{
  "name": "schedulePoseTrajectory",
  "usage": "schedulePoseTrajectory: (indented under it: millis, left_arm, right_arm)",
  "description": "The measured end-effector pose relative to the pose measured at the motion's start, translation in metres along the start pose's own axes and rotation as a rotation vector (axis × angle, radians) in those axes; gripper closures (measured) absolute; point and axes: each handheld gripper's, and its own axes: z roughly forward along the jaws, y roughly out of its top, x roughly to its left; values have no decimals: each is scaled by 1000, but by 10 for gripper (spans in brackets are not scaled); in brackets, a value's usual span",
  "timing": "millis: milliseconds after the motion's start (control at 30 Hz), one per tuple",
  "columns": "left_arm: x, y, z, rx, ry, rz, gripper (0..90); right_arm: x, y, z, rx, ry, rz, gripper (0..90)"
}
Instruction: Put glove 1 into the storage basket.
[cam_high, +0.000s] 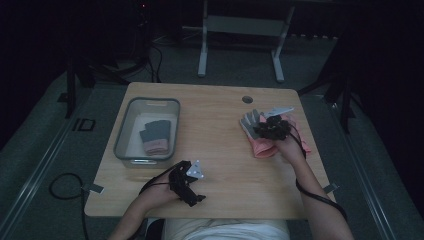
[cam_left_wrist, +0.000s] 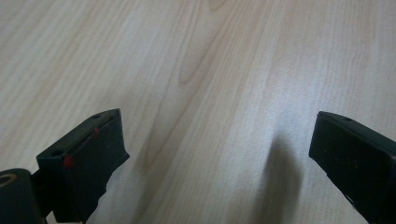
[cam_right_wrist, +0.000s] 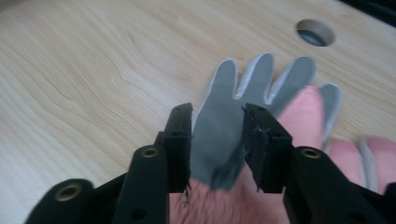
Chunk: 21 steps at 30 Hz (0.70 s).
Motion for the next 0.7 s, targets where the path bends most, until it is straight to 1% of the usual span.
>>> schedulePoseTrajectory:
  millis: [67,100,133,167,200,233,267,300,333,367,400,433,533,600,667,700]
  left_arm:
    - [0,-1,1,2,-6,-2,32]
    - [0,-2,1,7,-7,6,32]
    - [0,-3,2,3,-5,5,32]
    - [2,-3,2,10,-6,9,32]
    - [2,-4,2,3,-7,-3,32]
    - [3,-4,2,5,-5,3,32]
    - [3,-4,2,2,0,2,32]
    - [3,-4,2,0,0,4,32]
    - [3,-4,2,1,-2,5,32]
    - [2,-4,3,-2,0,5,32]
    - [2,-4,2,5,1,15,32]
    - [1,-4,3,8,-1,16,32]
    - [1,-5,3,8,-3,13,32]
    - [2,-5,2,0,-6,10,32]
    - [2,-5,2,-10,-7,4,32]
    - [2,-5,2,-12,-9,3,32]
  right_arm:
    - [-3,1,14,51,-26,-27,597]
    - [-4,0,21,75,-38,-34,580]
    - [-6,0,26,95,-42,-35,547]
    - [-7,-1,31,113,-53,-37,534]
    - [-7,-2,35,129,-66,-46,535]
    - [-7,-2,37,141,-70,-46,550]
    - [-8,-3,38,144,-63,-44,576]
    - [-8,-4,39,151,-56,-45,628]
    - [-7,-6,41,160,-43,-35,683]
    - [-7,-7,43,158,-36,-23,719]
    - [-7,-8,43,153,-34,-5,754]
    - [-8,-9,43,150,-29,23,780]
    - [-10,-12,41,126,-26,89,836]
    - [-10,-14,38,112,-24,136,857]
    - [-9,-13,33,96,-27,160,872]
    - [-7,-13,30,86,-37,172,876]
